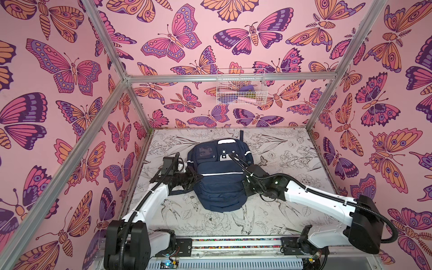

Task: Pack books, pencil case, and school supplies into a backpack
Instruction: Zip the student bag at the center of the table.

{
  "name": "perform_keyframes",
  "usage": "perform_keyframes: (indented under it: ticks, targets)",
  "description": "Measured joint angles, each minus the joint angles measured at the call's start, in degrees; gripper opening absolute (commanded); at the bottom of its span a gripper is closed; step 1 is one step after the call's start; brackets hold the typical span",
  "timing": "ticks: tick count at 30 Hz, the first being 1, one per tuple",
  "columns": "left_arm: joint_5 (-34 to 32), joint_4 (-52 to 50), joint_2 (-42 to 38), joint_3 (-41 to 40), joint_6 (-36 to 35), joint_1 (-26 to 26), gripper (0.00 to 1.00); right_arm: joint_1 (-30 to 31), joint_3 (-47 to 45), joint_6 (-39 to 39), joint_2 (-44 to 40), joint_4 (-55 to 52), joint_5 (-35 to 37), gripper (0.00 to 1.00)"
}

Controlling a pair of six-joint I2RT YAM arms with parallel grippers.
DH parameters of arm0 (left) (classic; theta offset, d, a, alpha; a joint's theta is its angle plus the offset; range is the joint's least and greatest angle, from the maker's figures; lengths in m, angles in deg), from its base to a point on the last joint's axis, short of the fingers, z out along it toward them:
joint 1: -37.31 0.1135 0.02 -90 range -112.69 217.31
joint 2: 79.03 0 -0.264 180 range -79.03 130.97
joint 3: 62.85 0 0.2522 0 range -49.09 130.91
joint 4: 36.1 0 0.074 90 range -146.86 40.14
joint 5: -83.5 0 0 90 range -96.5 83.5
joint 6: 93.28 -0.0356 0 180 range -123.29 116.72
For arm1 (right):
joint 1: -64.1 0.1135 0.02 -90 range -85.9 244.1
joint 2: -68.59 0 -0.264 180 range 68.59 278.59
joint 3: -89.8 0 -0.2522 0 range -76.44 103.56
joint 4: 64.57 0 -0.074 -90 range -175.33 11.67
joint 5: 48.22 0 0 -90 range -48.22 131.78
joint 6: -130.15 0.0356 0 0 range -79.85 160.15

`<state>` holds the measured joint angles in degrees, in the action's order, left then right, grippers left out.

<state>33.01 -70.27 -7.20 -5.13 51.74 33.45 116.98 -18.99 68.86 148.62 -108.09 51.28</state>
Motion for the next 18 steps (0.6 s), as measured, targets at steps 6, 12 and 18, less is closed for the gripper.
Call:
perform_keyframes:
  ticks: [6,12,18]
  targets:
    - [-4.90,0.07,2.86,2.16,0.72,1.36,0.55,2.32,6.25,2.01,5.46,-4.63,-2.36,0.00]
    - [-9.57,1.05,-9.66,-2.84,7.72,-5.44,0.58,2.84,9.29,3.56,7.45,-7.58,-3.65,0.00]
    - [-14.10,1.09,-11.32,-3.78,14.14,-16.57,0.57,3.06,9.42,4.39,7.48,-9.11,-4.61,0.00]
